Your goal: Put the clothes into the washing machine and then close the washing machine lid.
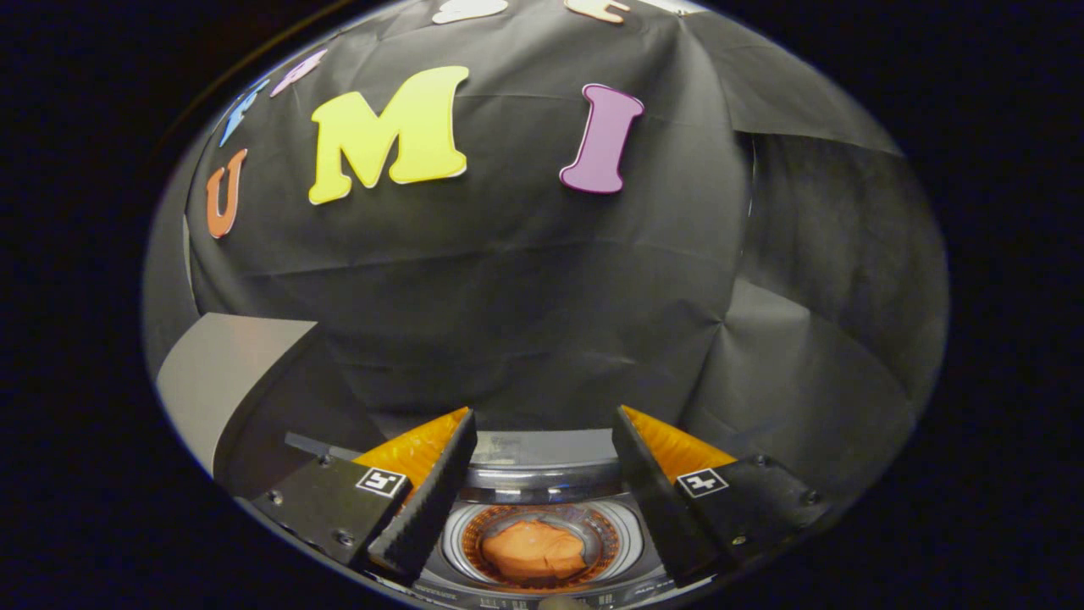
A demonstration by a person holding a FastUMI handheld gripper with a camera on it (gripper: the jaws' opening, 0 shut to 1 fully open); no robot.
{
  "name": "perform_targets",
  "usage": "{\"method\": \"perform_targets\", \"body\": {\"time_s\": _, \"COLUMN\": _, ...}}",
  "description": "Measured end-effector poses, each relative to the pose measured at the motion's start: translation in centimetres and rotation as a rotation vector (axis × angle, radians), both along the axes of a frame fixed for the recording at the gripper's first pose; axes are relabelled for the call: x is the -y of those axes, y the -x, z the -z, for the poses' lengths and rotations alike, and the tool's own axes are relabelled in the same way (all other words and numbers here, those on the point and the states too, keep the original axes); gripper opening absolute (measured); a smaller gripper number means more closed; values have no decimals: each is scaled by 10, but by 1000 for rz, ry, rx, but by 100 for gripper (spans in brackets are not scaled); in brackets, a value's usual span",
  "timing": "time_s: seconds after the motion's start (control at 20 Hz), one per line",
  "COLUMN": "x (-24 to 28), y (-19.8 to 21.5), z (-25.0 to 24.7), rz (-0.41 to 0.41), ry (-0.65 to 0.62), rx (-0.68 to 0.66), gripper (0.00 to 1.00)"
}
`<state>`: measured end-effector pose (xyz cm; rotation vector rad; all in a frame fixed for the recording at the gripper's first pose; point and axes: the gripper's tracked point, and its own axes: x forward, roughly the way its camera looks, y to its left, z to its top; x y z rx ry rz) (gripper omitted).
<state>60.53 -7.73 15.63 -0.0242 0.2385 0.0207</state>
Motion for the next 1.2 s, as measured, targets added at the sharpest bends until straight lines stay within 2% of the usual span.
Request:
{"method": "perform_targets", "body": {"time_s": 0.55, "x": 4, "y": 34, "z": 29, "rz": 34, "ry": 3, "rx": -13, "gripper": 100}}
{"method": "perform_targets", "body": {"time_s": 0.9, "x": 4, "y": 51, "z": 84, "rz": 36, "ry": 28, "rx": -118, "gripper": 100}}
{"method": "perform_targets", "body": {"time_s": 1.2, "x": 6, "y": 57, "z": 90, "rz": 43, "ry": 35, "rx": -131, "gripper": 100}}
